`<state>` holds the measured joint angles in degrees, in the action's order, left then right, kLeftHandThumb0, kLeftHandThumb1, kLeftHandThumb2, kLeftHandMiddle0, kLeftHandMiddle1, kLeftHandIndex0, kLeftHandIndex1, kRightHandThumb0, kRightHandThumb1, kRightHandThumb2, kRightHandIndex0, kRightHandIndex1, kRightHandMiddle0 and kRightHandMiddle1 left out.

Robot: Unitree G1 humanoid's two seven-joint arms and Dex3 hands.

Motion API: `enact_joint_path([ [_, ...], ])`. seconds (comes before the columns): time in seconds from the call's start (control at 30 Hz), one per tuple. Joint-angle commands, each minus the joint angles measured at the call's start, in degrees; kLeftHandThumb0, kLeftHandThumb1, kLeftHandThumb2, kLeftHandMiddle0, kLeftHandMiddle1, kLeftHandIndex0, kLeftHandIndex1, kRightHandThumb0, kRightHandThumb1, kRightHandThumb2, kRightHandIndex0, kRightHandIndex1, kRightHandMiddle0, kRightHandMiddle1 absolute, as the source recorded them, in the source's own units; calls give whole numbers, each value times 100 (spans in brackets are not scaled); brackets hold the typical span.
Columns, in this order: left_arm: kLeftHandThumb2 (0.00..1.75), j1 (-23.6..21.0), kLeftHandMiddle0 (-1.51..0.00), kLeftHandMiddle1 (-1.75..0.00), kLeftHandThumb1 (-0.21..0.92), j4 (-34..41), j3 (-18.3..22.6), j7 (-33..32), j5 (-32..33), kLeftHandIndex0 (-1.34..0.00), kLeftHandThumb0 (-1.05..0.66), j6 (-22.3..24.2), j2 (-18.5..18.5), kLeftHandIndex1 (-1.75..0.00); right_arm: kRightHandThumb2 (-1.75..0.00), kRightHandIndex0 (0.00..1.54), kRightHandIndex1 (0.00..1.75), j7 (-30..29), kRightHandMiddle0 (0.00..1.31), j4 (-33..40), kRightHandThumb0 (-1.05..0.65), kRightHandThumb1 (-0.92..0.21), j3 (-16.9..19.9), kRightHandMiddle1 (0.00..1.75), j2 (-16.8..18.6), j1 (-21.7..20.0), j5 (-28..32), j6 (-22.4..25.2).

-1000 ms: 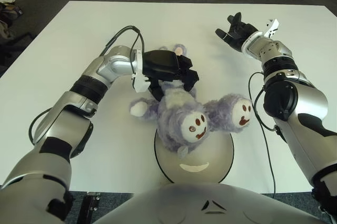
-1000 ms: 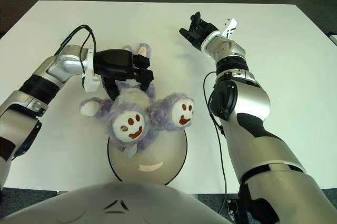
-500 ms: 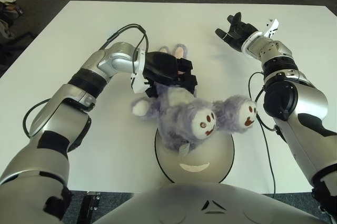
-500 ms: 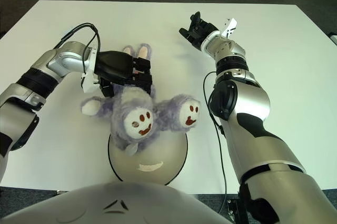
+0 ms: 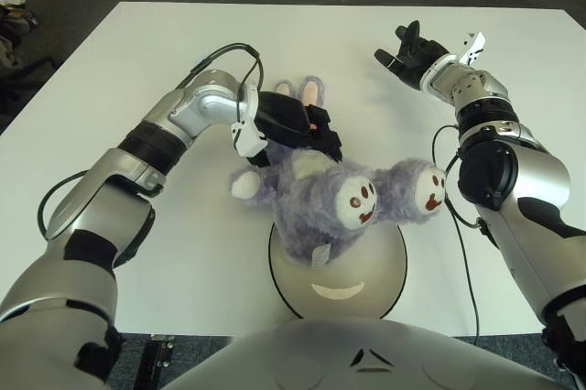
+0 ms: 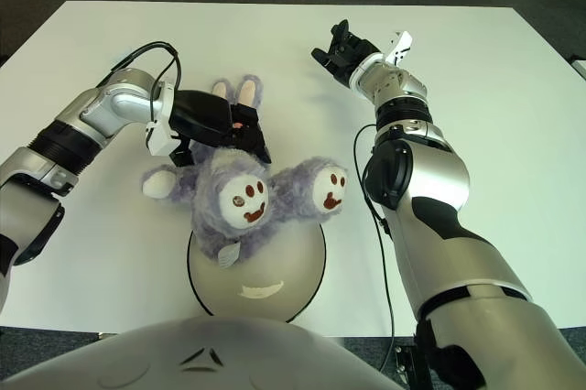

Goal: Put the doll into the plate.

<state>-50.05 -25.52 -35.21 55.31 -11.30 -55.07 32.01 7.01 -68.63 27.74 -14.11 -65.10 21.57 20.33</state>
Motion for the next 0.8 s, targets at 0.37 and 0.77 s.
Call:
enact_joint_path([
  [0.37,135,-31,-1,-49,33,26,-197,540,-485,0,15,366,-72,-24,-147,20,120,66,5,61,9,-10,44,136,-20,-13,103,-5],
  [0.77,142,300,-2,-126,27,124,-8,103,-553,-2,10,505,-161,-131,-148,23,119,62,10,26,10,-12,90,138,-37,-32,143,43],
])
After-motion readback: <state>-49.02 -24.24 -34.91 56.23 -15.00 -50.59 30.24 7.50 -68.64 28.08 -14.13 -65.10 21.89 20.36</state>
